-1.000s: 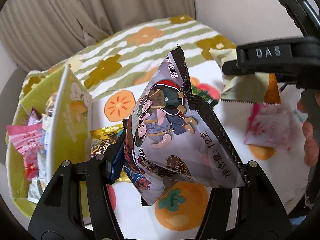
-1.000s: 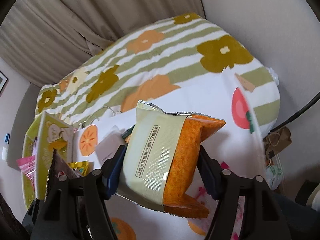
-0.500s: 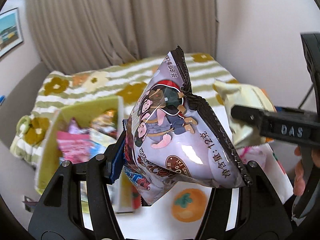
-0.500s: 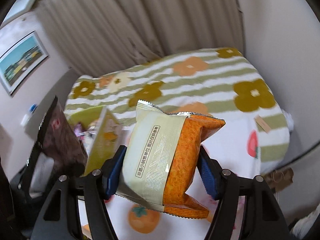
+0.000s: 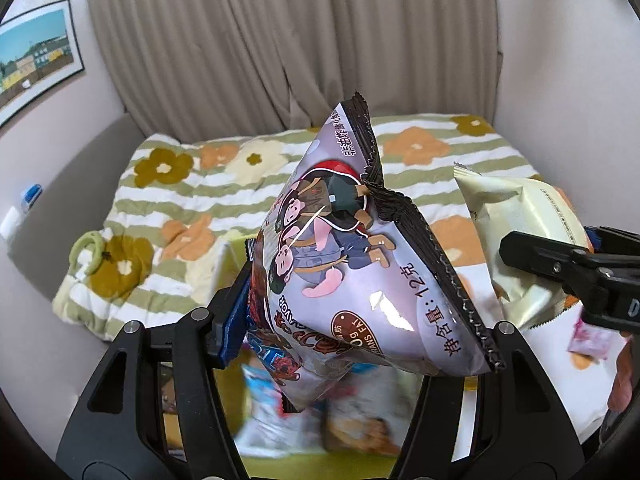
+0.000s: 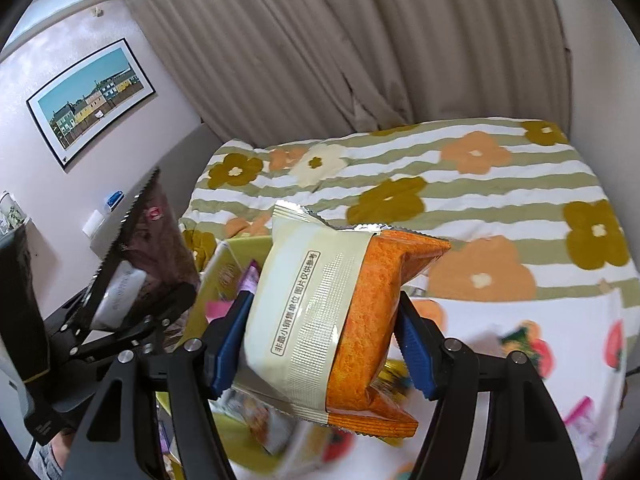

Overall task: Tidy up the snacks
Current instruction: 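Carry both bags into the green box and open both tools to release them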

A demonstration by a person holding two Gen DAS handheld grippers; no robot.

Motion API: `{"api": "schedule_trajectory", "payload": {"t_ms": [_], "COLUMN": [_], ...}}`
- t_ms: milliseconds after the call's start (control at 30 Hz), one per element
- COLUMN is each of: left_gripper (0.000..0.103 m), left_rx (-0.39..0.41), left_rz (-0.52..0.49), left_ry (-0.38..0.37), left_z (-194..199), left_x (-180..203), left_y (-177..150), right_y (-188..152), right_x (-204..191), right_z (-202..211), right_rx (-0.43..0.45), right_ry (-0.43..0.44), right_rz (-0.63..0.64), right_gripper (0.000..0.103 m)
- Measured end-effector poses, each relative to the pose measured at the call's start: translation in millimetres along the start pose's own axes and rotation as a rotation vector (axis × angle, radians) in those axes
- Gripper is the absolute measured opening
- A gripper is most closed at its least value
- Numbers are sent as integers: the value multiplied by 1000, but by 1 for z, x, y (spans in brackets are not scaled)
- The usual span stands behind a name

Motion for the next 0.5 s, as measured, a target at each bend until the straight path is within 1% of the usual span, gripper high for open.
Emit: {"api": "schedule_trajectory", "payload": {"t_ms": [67,100,167,300,367,433,467,500], "left_gripper": [57,57,57,57,57,59,61,68], "left_rx": [-14,-18,-34,-72,-89,-108,-118,-123], "left_rz": [-19,-29,-52,-87,-96,-97,-103,-112], "left_ry": [-6,-6,-19,-58,-83,-104,-115,-124], "left_z": [-25,-30,-54,-88,-100,-111,-116,-119], "left_x": [-15,-17,-24,-23,-23,-21,-21,-19], "left_y": [7,8,13,14,12,10,9,8], "right_y": [6,8,11,14,13,12,12,11], "right_x": [-8,-11,-14,-11,-8,-6,-4,-4], "right_z": [-24,-32,-52,-79,-86,-92,-95,-97], "right_rx": [-11,-15,-28,-51,-55,-62,-65,-67], "right_ry": [-4,-8,-21,-54,-70,-90,-97,-104], "right_rz": [-4,-8,-22,-65,-83,-97,-103,-110], "right_gripper": [64,64,64,64,64,64,64,64]}}
Point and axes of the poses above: each gripper's, at about its wrist camera, not at the fingertips, and z roughly against the way its jaws point, x to its right, y to its top, the point moved 7 cm from there along -z, roughly the way its jaws point, and after that the axes turned 13 degrees about y, right-handed, at the moved point
